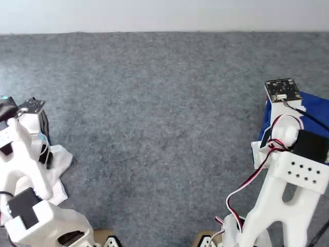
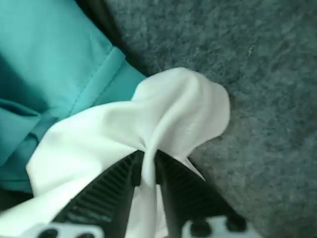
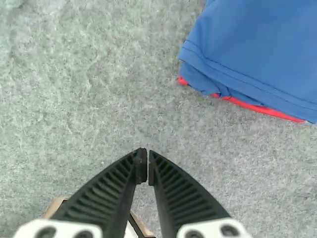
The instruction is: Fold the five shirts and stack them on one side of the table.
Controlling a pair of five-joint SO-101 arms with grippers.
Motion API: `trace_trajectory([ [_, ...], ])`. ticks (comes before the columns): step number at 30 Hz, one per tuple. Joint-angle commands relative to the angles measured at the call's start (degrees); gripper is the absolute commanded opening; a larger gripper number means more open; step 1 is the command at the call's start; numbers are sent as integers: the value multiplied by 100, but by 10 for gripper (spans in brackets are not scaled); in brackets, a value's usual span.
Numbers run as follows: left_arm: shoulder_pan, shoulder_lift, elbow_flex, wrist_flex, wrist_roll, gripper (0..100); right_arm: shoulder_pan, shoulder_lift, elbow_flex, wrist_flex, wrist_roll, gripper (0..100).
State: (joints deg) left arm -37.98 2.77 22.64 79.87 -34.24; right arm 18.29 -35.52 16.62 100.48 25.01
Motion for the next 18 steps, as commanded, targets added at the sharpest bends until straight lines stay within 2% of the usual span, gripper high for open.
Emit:
trace_trajectory([
  [1, 352, -536, -523, 510, -35, 12, -31, -127, -26, 242, -62, 9],
  [5, 782, -1556, -743, 589, 149, 12, -31, -127, -26, 242, -62, 9],
  [11, 1697, -2831, -1077, 290, 308, 12, -31, -127, -26, 242, -62, 9],
  [18, 2804, -3719, -1701, -404, 1486, 13, -31, -127, -18, 251, -62, 9],
])
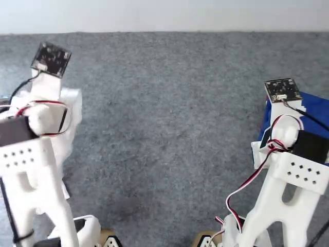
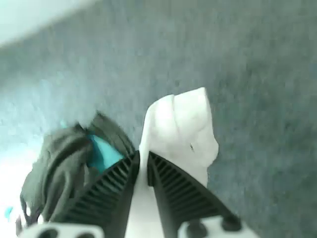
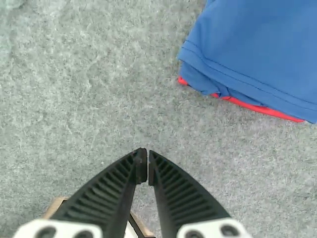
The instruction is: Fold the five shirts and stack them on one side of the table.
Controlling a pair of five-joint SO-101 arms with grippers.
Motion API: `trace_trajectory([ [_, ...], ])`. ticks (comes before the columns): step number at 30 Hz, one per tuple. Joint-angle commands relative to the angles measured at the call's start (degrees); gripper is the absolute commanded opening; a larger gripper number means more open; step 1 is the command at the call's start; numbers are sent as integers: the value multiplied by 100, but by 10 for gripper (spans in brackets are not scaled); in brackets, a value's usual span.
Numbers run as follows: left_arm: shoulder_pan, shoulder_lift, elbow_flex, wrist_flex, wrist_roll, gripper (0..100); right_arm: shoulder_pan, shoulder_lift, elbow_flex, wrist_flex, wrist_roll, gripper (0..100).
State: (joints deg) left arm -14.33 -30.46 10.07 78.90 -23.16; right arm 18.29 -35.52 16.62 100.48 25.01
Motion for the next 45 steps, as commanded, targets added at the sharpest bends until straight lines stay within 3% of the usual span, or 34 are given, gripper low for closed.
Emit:
trace_trajectory([
  [1, 607, -431, -541, -387, 457, 13, -31, -127, -18, 251, -62, 9],
  [14, 3042, -448, -848, -1591, 501, 13, -31, -136, 290, 251, -62, 9],
  [20, 3508, -440, 136, -2382, 519, 14, -31, -136, 967, 251, -62, 9],
  [23, 3499, -448, 576, -2347, 536, 35, -48, -136, 1037, 251, -70, 9],
  [28, 3464, -457, 664, -1327, 1196, 167, -57, -136, 1029, 242, -70, 9],
  [34, 3270, -492, 655, -826, 1371, 177, -136, -66, 993, 233, -70, 9],
  [40, 1960, -457, 470, -273, 1345, 177, -1525, -57, 993, 145, -62, 9],
  [45, 712, -475, 479, 413, 1327, 175, -2607, 101, 1029, -769, -70, 9],
])
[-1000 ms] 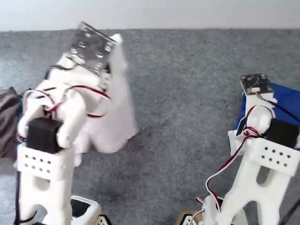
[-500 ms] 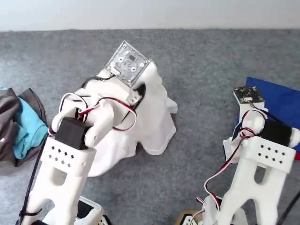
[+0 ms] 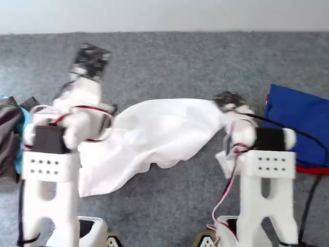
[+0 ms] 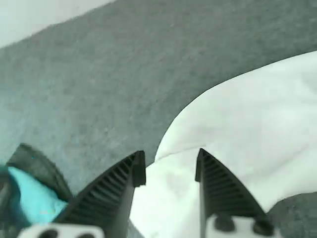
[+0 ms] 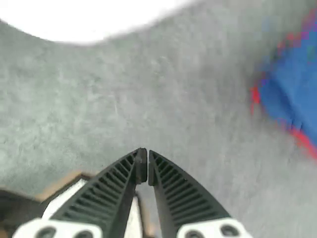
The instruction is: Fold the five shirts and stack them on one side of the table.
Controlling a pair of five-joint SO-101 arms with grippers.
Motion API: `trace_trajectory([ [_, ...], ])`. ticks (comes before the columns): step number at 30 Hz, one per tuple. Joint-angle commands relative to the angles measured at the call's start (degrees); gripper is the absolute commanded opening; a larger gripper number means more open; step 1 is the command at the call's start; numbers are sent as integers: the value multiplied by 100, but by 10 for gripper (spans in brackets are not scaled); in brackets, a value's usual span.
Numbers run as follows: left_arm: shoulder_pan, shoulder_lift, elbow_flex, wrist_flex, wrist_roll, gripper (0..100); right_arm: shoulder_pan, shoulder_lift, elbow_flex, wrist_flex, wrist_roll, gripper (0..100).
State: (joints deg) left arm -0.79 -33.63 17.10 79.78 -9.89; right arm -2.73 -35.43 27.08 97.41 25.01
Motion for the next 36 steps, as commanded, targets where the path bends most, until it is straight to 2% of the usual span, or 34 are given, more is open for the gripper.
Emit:
trace_trajectory([
  [1, -844, -149, -224, 466, 0, 175, -646, 259, -18, -646, -62, 9],
  [9, -2136, -185, -215, 1196, 0, 174, -1033, 2809, -782, -1965, -26, 9],
  [15, -2822, -185, -215, 1319, 0, 174, -1464, 4919, -3182, -2510, -26, 9],
  [20, -3051, -185, -215, 1371, 0, 174, -1745, 6721, -5653, -2519, -26, 9],
  [24, -3156, -185, -180, 1521, 9, 174, -1886, 7785, -7534, -2088, -26, 9],
  [31, -3420, -193, -66, 1547, 9, 174, -1930, 8541, -10312, -312, -35, 9],
  [34, -3437, -193, -66, 1538, 9, 174, -1930, 8611, -11112, 567, -53, 9],
  [36, -3411, -193, -66, 1538, 9, 174, -1895, 8514, -11209, 567, -53, 9],
])
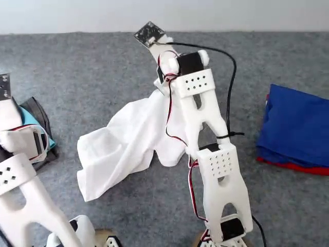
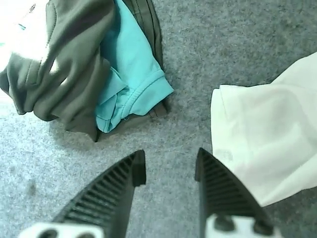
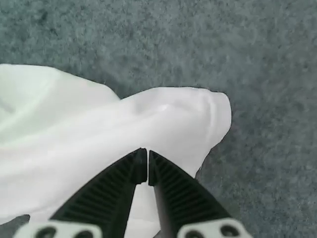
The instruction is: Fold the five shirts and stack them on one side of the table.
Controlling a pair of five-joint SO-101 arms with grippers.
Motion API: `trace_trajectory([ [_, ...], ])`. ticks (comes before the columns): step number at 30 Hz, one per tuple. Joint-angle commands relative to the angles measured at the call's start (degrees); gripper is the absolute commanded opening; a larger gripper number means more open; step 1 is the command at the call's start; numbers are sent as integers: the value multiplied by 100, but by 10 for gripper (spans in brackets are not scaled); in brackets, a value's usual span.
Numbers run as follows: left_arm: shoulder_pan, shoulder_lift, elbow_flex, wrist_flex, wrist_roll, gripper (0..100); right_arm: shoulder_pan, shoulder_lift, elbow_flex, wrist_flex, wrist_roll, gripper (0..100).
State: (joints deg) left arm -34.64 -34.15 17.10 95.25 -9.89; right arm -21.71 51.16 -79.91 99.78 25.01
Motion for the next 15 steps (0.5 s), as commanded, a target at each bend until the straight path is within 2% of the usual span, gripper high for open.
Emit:
trace_trajectory([
  [1, -26, -141, -66, -18, 9, 174, 13, -242, -510, 338, -53, 9],
  [5, -26, -132, -66, -88, 9, 174, -31, -831, 273, 338, -53, 9],
  [12, -35, -132, -66, -97, 9, 174, 13, -2510, 3305, 330, -26, 9],
  [15, -26, -132, -66, -97, 9, 174, 13, -2703, 4246, 224, -26, 9],
])
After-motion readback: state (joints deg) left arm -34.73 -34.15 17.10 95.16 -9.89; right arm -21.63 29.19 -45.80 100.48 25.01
